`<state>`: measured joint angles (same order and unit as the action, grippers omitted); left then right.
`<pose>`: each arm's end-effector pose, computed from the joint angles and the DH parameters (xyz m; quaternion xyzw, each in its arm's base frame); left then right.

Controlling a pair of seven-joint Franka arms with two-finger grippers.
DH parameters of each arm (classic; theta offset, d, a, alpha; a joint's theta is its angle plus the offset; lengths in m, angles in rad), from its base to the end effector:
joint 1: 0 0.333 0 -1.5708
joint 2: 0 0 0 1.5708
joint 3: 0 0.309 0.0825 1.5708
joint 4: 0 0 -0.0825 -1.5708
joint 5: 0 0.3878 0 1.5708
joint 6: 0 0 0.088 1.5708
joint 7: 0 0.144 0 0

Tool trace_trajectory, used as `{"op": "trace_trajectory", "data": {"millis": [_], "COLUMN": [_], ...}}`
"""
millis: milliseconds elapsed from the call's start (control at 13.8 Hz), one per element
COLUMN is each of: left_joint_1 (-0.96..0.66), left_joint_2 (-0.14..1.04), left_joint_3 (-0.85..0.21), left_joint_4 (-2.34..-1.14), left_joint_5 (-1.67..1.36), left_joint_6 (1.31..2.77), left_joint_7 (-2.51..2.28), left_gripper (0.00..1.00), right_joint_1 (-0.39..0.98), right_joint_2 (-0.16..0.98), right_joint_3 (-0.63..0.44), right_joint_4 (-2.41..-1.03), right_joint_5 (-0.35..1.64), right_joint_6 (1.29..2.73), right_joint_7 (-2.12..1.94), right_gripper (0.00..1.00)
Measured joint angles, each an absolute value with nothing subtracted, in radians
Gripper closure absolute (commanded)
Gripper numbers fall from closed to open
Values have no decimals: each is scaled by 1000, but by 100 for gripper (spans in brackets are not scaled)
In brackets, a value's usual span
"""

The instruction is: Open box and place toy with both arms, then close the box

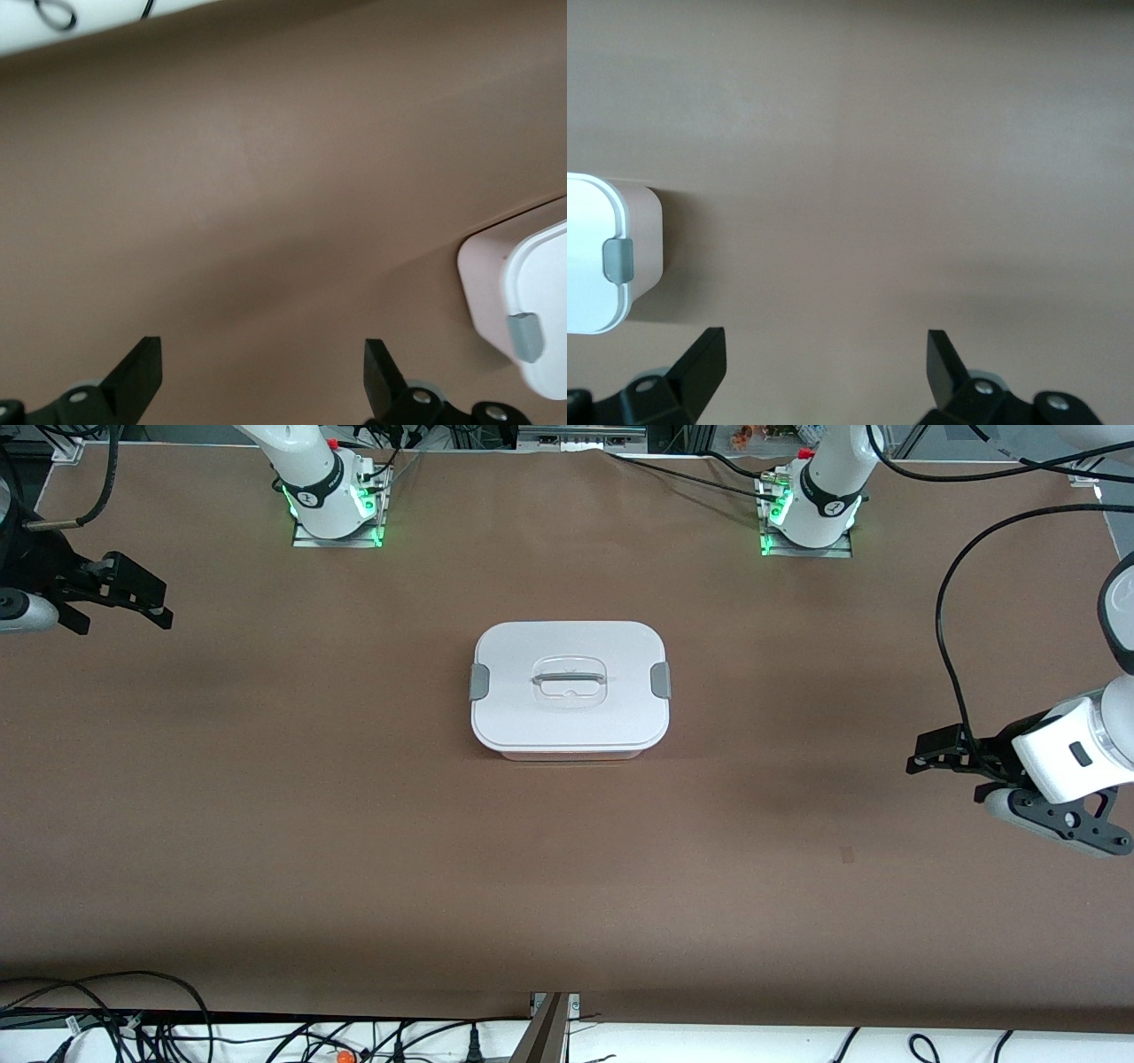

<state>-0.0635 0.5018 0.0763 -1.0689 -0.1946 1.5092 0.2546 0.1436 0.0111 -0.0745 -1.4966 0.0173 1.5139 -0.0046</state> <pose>0.6876 -0.0326 0.5001 0.9883 -0.1273 -0.0196 0.0820 0.5551 0.0412 0.6044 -0.9993 -0.0374 -0.0028 0.0083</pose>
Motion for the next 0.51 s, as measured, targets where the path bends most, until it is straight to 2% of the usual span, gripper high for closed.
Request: {"op": "trace_trajectory", "data": {"millis": [290,508], "left_joint_1": [-62,-61], "left_joint_2": [427,310], "left_joint_3": [98,102], "left_joint_4": [-1073,-1174], "left_joint_5": [-143,-82], "left_joint_6": [1441,1387], "left_joint_7": [196,173], "left_gripper": [0,0], "right_joint_1": [144,144], "right_joint_2": [11,11], "right_joint_3": [-75,-75], "right_joint_4": [-1497,-1497], "right_joint_5": [17,17], "right_joint_6": [1507,1506], "right_joint_7": [-5,-5], "right_gripper": [0,0]}}
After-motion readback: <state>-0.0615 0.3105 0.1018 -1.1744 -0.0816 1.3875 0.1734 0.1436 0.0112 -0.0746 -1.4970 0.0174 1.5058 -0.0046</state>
